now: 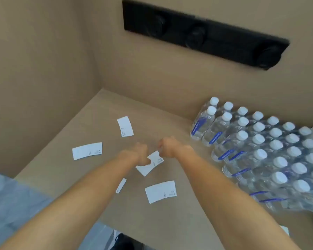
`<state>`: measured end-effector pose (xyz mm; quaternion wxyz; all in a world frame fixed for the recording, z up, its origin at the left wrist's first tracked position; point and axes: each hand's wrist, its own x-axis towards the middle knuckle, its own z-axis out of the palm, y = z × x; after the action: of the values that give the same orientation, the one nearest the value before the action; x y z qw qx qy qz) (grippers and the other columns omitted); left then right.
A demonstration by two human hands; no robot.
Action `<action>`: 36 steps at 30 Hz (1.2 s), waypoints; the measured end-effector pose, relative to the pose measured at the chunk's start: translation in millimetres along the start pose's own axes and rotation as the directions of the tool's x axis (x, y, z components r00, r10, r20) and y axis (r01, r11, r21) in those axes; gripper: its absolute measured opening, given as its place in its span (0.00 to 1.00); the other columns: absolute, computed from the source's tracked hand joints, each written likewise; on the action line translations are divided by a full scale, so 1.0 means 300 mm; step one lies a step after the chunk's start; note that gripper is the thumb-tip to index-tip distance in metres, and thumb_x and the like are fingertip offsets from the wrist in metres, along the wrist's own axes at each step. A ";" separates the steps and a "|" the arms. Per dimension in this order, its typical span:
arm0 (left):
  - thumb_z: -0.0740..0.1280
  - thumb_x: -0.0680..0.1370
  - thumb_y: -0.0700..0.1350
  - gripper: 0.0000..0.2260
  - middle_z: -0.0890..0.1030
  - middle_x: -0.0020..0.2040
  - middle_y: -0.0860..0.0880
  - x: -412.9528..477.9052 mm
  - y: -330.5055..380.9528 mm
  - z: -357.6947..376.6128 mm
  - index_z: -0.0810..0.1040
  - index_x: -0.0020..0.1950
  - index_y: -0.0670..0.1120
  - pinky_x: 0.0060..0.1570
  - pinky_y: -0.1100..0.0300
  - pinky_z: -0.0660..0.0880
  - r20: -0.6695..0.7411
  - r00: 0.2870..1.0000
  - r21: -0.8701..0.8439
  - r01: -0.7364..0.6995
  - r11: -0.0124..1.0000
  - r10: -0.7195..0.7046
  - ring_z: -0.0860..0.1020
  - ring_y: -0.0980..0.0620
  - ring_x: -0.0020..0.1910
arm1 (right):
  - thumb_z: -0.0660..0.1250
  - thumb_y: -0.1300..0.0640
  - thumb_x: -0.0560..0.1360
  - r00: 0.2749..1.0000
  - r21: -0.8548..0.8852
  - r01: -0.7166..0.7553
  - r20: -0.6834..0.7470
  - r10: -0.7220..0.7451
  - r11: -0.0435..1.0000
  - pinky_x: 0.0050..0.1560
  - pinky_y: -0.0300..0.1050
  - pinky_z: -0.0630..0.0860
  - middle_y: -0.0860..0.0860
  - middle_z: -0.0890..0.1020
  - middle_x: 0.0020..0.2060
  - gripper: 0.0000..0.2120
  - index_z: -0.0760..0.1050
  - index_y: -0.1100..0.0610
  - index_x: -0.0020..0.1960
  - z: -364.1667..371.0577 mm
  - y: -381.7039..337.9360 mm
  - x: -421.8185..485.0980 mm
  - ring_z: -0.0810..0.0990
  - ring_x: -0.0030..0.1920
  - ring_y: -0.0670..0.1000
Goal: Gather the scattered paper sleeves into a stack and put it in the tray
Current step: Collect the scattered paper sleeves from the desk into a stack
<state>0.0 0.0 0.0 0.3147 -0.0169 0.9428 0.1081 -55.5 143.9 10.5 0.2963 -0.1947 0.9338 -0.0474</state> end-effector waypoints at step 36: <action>0.76 0.65 0.51 0.29 0.70 0.59 0.51 -0.167 -0.385 0.055 0.71 0.63 0.47 0.54 0.52 0.75 -0.163 0.968 0.094 -0.176 0.980 0.189 0.67 0.50 0.61 | 0.71 0.46 0.68 0.961 -0.075 0.136 -0.232 -0.150 0.988 0.44 0.46 0.70 0.52 0.72 0.56 0.27 0.70 0.58 0.61 0.267 -0.264 -0.083 0.71 0.60 0.55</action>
<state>61.4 -111.0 -5.1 0.2217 0.0731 0.9674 0.0977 35.5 82.9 -25.8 0.1729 -0.2631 0.9470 -0.0641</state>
